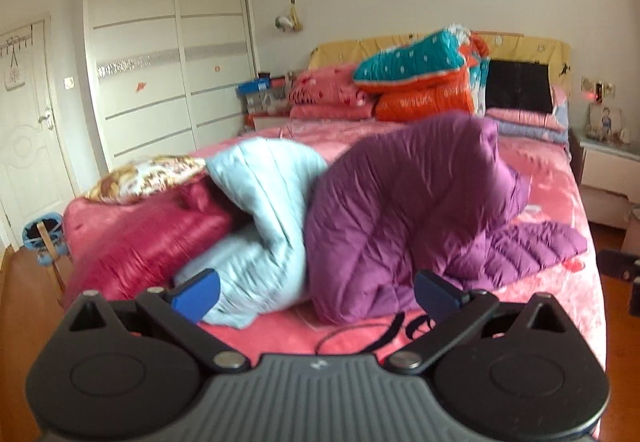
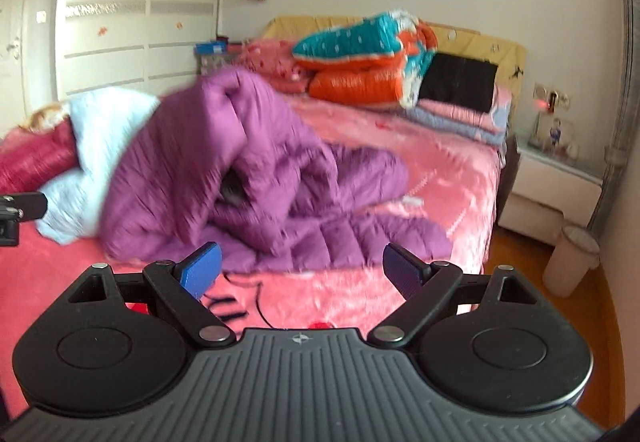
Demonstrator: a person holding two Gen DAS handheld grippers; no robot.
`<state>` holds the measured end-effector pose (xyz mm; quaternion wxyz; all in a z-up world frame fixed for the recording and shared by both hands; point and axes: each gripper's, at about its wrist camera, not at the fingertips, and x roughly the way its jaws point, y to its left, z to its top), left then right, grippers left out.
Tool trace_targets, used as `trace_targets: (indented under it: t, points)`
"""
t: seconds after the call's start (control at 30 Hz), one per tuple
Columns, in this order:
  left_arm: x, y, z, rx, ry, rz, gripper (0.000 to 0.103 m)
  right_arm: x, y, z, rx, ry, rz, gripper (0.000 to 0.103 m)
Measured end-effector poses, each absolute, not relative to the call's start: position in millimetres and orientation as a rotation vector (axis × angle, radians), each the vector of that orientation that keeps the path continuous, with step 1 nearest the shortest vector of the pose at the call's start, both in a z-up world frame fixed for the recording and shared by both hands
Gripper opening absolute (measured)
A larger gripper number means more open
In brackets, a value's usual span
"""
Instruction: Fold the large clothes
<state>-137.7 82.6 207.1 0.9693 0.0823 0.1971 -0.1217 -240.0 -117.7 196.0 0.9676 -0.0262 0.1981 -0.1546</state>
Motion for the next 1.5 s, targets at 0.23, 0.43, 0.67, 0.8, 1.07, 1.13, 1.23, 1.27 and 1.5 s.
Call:
trace_targets:
  t: [0.23,0.43,0.67,0.8,1.07,1.13,1.23,1.27,1.5]
  points:
    - [-155.6,107.8,245.8,0.181,0.305,-0.222,0.102,-272.1,-98.5,256.3,-0.037,0.357,-0.278,0.103]
    - [-163.3,132.6,269.4,0.18,0.247,-0.184,0.102,-292.1,-82.6,288.3,-0.087,0.329,-0.26,0.103]
    - [-171.8,152.1,276.6,0.172,0.214,-0.137,0.102,-293.4,-57.0,316.7,-0.136,0.298,-0.227,0.103]
    - [-179.5,157.6,280.7,0.164,0.195,-0.12,0.102,-301.7,-44.1,330.3,-0.134,0.263,-0.197,0.103]
    - [-185.8,158.7,281.9,0.157,0.183,-0.123,0.102,-305.9,-32.5,345.1,-0.101,0.214,-0.167,0.103]
    - [-186.8,158.8,281.7,0.156,0.182,-0.13,0.102,-307.5,-32.0,348.0,-0.096,0.205,-0.169,0.103]
    - [-185.5,158.4,280.6,0.16,0.187,-0.135,0.102,-308.4,-35.9,352.0,-0.082,0.197,-0.174,0.103]
    - [-184.8,157.9,279.7,0.161,0.191,-0.137,0.102,-308.0,-36.7,352.7,-0.075,0.195,-0.174,0.103]
    - [-175.7,148.7,271.6,0.164,0.201,-0.154,0.102,-295.0,-46.9,341.1,-0.025,0.194,-0.166,0.103]
